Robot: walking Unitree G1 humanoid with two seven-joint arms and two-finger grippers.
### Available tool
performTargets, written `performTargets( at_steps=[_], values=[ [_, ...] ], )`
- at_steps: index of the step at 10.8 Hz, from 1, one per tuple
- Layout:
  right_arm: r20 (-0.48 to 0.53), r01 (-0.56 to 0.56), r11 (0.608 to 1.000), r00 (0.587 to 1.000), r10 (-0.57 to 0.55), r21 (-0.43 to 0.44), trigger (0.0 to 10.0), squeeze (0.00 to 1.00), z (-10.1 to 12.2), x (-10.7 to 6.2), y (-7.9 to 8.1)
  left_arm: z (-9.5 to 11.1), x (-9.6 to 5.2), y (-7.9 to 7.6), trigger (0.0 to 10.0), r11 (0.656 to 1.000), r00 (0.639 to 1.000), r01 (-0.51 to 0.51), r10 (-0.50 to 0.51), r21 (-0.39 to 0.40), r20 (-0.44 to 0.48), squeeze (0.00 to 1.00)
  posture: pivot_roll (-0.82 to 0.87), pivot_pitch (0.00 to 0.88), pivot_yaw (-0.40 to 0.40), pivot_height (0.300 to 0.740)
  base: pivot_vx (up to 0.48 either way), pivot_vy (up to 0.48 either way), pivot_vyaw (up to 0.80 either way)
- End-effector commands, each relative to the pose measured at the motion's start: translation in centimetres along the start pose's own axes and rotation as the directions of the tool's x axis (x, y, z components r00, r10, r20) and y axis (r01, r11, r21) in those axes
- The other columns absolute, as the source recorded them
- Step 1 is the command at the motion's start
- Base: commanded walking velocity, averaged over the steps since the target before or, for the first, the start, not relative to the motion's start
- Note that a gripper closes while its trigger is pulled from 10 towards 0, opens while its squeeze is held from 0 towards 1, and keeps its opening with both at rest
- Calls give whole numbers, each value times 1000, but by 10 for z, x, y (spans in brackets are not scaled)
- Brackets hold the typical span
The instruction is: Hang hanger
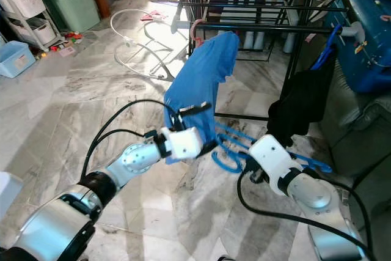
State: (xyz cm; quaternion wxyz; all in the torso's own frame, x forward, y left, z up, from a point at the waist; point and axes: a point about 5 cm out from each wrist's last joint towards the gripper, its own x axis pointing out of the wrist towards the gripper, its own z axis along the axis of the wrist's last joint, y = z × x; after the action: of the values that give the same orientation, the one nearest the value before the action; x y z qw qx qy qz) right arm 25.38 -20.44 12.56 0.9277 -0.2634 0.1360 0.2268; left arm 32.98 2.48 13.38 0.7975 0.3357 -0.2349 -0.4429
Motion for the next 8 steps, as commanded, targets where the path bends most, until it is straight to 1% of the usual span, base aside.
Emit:
performTargets(
  at_steps=[1, 2, 3, 4, 5, 6, 7, 8],
  values=[
    [-108, -43, 998, 993, 47, 42, 0, 0, -23, -3, 13, 1, -2, 40, 10000, 973, 974, -227, 227, -34, -5, 1000, -59, 100, 54, 740, 0, 0, 0],
    [-111, -46, 998, 992, 52, 52, 0, 0, -24, -4, 17, 2, -1, 37, 10000, 978, 978, -208, 208, -19, 6, 1000, -60, 98, 54, 740, 0, 0, 0],
    [-114, -38, 998, 993, 44, 56, 0, 0, -24, -5, 17, 1, -1, 36, 10000, 979, 979, -204, 204, -18, 0, 1000, -61, 98, 54, 740, 0, 0, 0],
    [-113, -16, 997, 993, 25, 75, 0, 0, -24, -6, 17, -4, -4, 38, 10000, 972, 972, -233, 232, -14, -42, 1000, -58, 98, 51, 740, 0, 0, 0],
    [-111, -14, 996, 994, 24, 90, 0, 0, -24, -5, 20, -13, -8, 44, 10000, 952, 948, -301, 294, -46, -124, 1000, -56, 97, 48, 740, 0, 0, 0],
    [-110, -16, 995, 994, 27, 95, 0, 0, -25, -5, 22, -17, -11, 47, 10000, 940, 932, -338, 327, -50, -156, 1000, -55, 96, 47, 740, 0, 0, 0],
    [-108, -22, 995, 994, 33, 100, 0, 0, -26, -7, 23, -19, -16, 49, 10000, 936, 926, -351, 342, -28, -157, 1000, -53, 96, 45, 740, 0, 0, 0],
    [-66, -85, 993, 994, 91, 83, 0, 0, -23, -14, 24, -19, -18, 47, 10000, 953, 944, -301, 300, 14, -135, 1000, -49, 98, 42, 740, 0, 0, 0]
  ],
)
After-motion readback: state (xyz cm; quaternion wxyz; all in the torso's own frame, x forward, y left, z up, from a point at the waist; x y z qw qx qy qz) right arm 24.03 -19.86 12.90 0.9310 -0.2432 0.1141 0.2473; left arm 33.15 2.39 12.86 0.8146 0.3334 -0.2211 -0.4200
